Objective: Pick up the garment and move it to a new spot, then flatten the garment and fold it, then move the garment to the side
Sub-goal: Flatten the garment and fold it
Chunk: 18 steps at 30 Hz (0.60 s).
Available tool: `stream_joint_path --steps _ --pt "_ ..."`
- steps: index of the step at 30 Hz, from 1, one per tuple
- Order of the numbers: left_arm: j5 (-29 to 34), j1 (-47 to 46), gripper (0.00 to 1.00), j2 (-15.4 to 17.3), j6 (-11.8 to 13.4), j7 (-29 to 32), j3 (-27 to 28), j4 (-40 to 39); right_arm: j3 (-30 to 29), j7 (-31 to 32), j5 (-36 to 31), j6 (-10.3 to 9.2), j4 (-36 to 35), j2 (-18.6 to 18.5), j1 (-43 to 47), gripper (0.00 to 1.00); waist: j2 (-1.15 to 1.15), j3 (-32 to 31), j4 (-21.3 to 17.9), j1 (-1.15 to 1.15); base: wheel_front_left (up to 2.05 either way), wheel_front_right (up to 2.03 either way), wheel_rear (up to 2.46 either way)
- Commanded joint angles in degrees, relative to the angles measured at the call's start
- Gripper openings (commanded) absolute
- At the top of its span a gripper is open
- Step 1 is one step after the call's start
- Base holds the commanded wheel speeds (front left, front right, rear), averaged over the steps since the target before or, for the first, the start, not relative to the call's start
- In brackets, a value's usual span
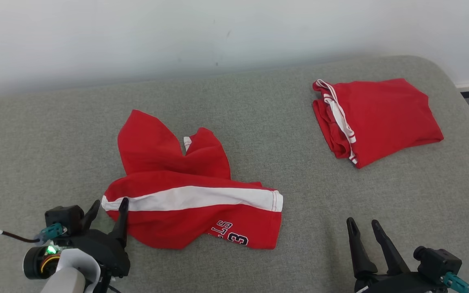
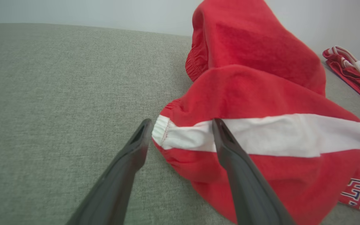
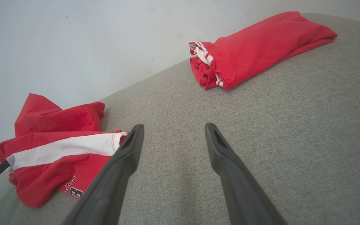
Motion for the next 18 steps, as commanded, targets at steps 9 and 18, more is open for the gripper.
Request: stream_joint_path --steps 9,18 --pt "-1.8 -1.3 1.00 -0.4 -1.0 -1.1 0.3 4.4 0.3 -0.1 0.2 0.01 0.2 -0.6 -0.9 1.00 0.00 1.4 -1.0 0.00 0.00 0.00 0.00" --pt "-1.2 -1.8 0.00 -1.3 -1.6 -4.6 -0.8 6.5 -0.1 0.0 -0.6 0.01 0.2 -0.6 0.0 1.00 0.00 -0.3 0.3 0.00 0.00 0.00 0.00"
